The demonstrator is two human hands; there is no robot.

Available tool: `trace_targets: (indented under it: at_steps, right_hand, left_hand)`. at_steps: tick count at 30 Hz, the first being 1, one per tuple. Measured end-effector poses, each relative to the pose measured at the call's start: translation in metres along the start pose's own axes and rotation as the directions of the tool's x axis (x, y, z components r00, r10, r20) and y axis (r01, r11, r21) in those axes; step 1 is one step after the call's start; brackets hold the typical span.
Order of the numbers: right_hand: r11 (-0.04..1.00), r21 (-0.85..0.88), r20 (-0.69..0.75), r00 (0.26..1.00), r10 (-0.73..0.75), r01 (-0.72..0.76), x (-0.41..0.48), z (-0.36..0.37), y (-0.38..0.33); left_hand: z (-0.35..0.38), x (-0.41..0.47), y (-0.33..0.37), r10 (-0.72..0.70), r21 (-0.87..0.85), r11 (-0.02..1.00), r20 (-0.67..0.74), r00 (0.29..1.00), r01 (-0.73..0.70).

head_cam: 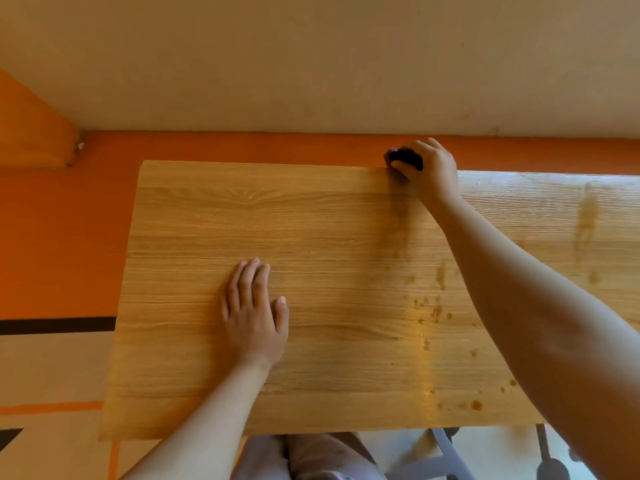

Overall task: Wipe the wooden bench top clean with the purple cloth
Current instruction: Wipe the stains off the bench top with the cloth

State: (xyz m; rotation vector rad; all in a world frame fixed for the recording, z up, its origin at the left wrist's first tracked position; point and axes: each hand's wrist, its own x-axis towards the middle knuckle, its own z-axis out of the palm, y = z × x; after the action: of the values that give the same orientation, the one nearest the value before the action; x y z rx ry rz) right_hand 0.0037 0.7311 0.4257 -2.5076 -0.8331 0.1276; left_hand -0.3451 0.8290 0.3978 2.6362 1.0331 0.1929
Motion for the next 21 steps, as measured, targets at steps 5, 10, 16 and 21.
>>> trace_targets:
  at_steps: [5,10,16,21]
  right_hand:
    - [0.982,0.011,0.118,0.975,-0.188,0.188,-0.044,-0.014,0.004]
    - [0.954,0.054,0.262,0.917,-0.3,0.296,-0.152,-0.032,0.013]
    - [0.903,0.089,0.433,0.8,-0.415,0.42,-0.215,-0.044,0.022]
    - [0.916,0.08,0.321,0.86,-0.397,0.393,-0.143,-0.028,0.011]
  left_hand:
    - [-0.002,-0.002,-0.001,0.015,0.001,1.0,-0.019,1.0,-0.015]
    - [-0.001,-0.002,0.001,0.024,-0.004,1.0,-0.039,0.999,-0.024]
    - [0.0,-0.003,-0.001,0.013,-0.004,1.0,-0.041,0.999,-0.013]
    - [0.001,-0.003,-0.001,0.014,0.002,1.0,-0.048,0.999,-0.014]
